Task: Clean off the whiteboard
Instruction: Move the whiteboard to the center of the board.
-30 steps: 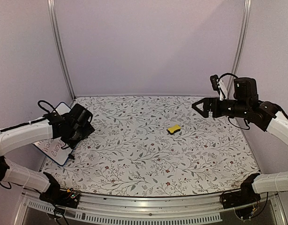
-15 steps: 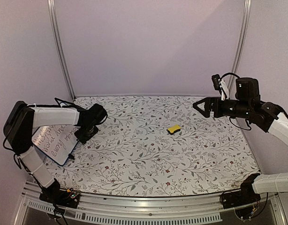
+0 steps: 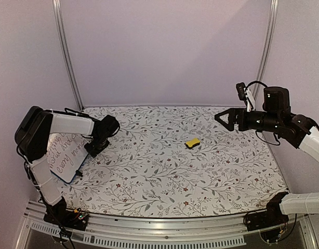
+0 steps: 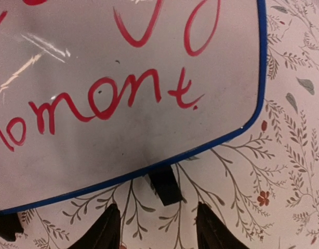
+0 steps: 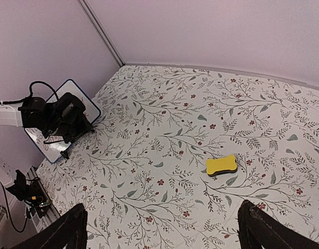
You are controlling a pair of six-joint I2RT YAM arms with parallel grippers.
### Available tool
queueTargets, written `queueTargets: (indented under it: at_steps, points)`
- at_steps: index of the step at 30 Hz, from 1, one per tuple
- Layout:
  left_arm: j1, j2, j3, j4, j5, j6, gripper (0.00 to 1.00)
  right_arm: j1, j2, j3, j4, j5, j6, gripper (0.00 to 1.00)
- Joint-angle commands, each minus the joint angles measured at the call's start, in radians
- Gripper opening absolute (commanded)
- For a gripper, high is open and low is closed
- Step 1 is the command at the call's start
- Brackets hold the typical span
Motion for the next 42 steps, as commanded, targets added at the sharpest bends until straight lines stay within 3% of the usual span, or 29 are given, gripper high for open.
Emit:
queueTargets:
  at_steps: [1, 15, 32, 36, 42]
  points:
    - [0.011, 0.048, 0.044, 0.0, -0.049, 0.008, 0.49, 0.007, -0.009, -0.02, 0.009, -0.035, 0.018, 0.99]
    - [0.02, 0.173, 0.126, -0.085, -0.103, -0.073, 0.42, 0.007, -0.014, -0.031, 0.017, -0.066, 0.029, 0.99]
    - [0.02, 0.204, 0.144, -0.07, -0.132, -0.04, 0.17, 0.007, -0.015, -0.049, 0.043, -0.102, 0.035, 0.99]
    - [0.02, 0.202, 0.14, -0.061, -0.129, -0.026, 0.06, 0.007, -0.015, -0.049, 0.046, -0.104, 0.035, 0.99]
    - [-0.009, 0.197, 0.136, -0.048, -0.111, -0.018, 0.04, 0.007, -0.012, -0.052, 0.045, -0.106, 0.036, 0.99]
